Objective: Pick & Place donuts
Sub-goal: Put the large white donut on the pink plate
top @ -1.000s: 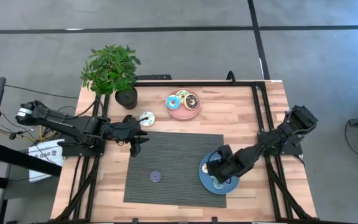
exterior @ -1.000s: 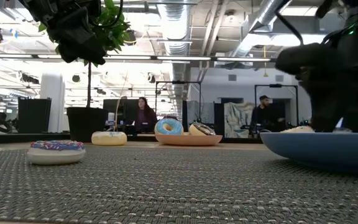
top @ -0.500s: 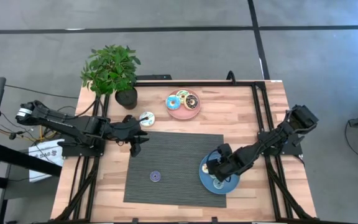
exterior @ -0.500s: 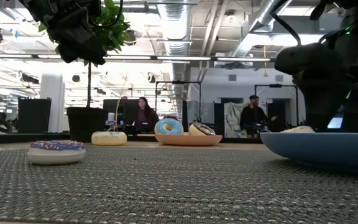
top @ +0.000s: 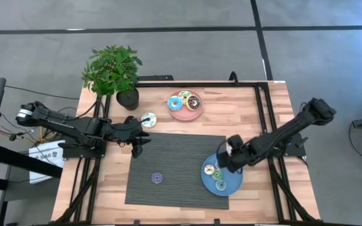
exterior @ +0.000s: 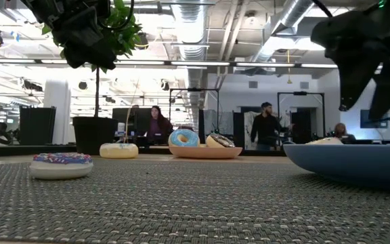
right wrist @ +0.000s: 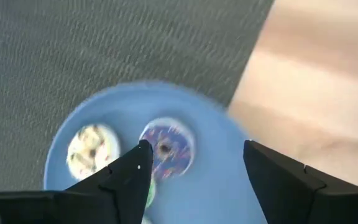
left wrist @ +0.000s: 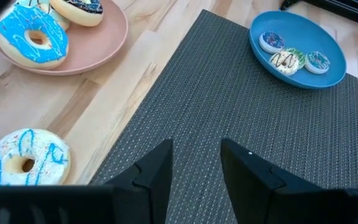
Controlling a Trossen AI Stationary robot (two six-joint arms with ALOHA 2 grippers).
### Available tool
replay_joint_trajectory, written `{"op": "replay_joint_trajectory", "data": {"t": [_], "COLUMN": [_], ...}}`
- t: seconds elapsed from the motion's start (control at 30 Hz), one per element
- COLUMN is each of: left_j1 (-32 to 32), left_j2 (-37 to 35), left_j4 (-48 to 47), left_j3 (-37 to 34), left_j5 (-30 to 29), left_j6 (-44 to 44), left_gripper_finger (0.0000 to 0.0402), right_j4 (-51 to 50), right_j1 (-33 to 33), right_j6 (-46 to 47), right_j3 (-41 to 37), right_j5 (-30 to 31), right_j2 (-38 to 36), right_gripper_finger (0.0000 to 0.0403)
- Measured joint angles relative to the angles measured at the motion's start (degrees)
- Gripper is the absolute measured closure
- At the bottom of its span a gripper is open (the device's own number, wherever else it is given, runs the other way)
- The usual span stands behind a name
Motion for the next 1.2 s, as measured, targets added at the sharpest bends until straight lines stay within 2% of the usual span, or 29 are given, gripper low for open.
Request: {"op": "replay_joint_trajectory", "data": {"t": [0.13,0.23,0.37,0.47,0.5,0.57,0.7,0.8,1.0,1.2], "left_j1": [0.0,0.0,0.0,0.0,0.0,0.0,0.0,0.1,0.0,1.4], "left_j2": [0.0,0.0,0.1,1.4,2.1,4.3,9.0,12.5,20.3,28.3], "left_j4": [0.1,0.4,0.6,0.2,0.1,0.3,0.7,2.9,11.8,7.0], "left_j3": [0.0,0.0,0.0,0.0,0.0,0.0,0.0,0.0,0.5,6.0], "left_j5": [0.0,-0.1,-2.3,-4.6,-5.4,-6.7,-12.1,-11.7,-8.9,-8.3], "left_j6": [0.0,-0.5,-4.5,-7.8,-8.8,-10.7,-14.3,-16.4,-6.8,-3.3], "left_gripper_finger": [0.0274,0.0274,0.0267,0.0246,0.0237,0.0215,0.0177,0.0161,0.0157,0.0162], "right_j4": [-2.2,-1.0,0.0,0.2,0.2,0.2,0.1,0.4,0.9,5.1], "right_j1": [-5.0,-9.3,-15.0,-18.7,-19.9,-22.0,-26.6,-29.2,-35.0,-40.4], "right_j6": [-9.2,-19.3,-31.0,-38.7,-40.9,-44.1,-48.3,-52.6,-59.4,-64.8], "right_j3": [0.0,0.0,0.0,-0.4,-0.8,-2.0,-4.0,-5.2,-8.4,-11.3], "right_j5": [-1.1,-2.9,-3.8,-3.6,-2.6,-1.5,-3.4,-4.5,-4.6,-4.8], "right_j2": [-3.3,-5.9,-9.2,-11.6,-12.2,-13.4,-14.6,-14.8,-14.8,-14.8], "right_gripper_finger": [0.0178,0.0212,0.0298,0.0373,0.0387,0.0391,0.0378,0.0383,0.0400,0.0401]}}
